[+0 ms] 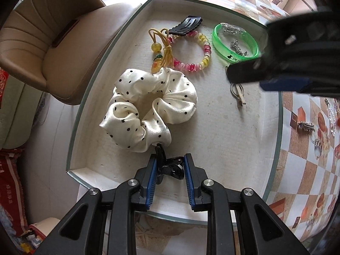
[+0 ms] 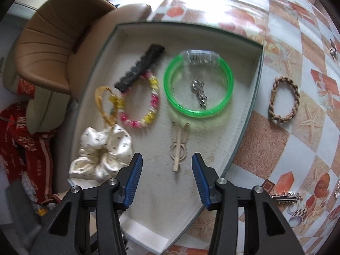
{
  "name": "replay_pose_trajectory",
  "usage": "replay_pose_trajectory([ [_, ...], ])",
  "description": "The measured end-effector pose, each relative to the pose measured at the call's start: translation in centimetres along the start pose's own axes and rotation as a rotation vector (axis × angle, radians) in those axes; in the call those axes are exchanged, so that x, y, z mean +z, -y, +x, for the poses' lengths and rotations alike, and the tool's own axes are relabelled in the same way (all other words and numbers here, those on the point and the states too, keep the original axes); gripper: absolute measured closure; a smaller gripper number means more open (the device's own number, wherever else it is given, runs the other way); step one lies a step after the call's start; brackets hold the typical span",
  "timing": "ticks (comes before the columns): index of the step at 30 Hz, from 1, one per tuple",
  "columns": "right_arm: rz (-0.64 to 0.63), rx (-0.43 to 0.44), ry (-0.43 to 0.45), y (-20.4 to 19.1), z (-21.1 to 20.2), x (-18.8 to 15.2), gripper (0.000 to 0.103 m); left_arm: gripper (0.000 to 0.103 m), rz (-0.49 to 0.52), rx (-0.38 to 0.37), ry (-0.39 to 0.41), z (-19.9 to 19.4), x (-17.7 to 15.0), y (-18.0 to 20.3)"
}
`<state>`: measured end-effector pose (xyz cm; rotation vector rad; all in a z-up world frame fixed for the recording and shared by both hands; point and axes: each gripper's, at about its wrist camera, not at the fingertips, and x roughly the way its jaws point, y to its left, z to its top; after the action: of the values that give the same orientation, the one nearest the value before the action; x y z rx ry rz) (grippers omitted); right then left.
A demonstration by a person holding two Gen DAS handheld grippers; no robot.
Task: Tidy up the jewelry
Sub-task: 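Carry the claw clip into the tray and release it while the right tool drops the beige pin there, then grasp the braided brown bracelet with the left tool while the right tool grasps the silver bar clip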
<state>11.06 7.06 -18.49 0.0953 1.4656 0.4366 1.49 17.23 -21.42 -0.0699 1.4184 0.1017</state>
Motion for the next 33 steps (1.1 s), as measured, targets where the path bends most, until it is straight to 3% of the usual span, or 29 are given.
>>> replay_pose_trajectory([
  [1, 0.003, 0.008, 0.011, 0.0, -0.6, 0.0, 0.05, 0.074, 0.001, 0.003, 0.001, -0.2, 0.0, 0.0],
  [3, 0.012, 0.022, 0.035, 0.5, -2.2, -0.4, 0.048, 0.032, -0.006, 0.011, 0.008, -0.6, -0.1, 0.0],
  [4, 0.017, 0.024, 0.045, 0.7, -2.8, -0.6, 0.046, 0.004, -0.015, 0.021, 0.022, -1.0, -0.2, 0.0],
  [5, 0.025, 0.026, 0.056, 1.1, -3.6, -0.7, 0.046, 0.001, -0.024, 0.033, 0.048, -1.5, -0.3, -0.1],
  [13, 0.115, -0.022, 0.101, 5.8, -7.7, -5.5, 0.045, 0.001, 0.018, 0.038, 0.041, -2.3, -0.5, 0.8],
  [20, 0.196, -0.085, 0.103, 10.2, -9.5, -9.7, 0.028, 0.001, 0.106, 0.017, 0.076, -4.3, -0.9, 2.7],
  [22, 0.187, -0.127, 0.111, 10.9, -9.7, -10.6, 0.018, 0.001, 0.136, 0.005, 0.089, -4.7, -0.6, 3.1],
  [27, 0.115, -0.21, 0.096, 11.6, -9.4, -12.0, 0.018, 0.001, 0.184, -0.02, 0.116, -5.7, 0.6, 4.0],
  [33, 0.02, -0.246, 0.063, 11.9, -7.9, -11.9, 0.018, 0.001, 0.197, -0.053, 0.135, -6.6, 2.3, 5.9],
])
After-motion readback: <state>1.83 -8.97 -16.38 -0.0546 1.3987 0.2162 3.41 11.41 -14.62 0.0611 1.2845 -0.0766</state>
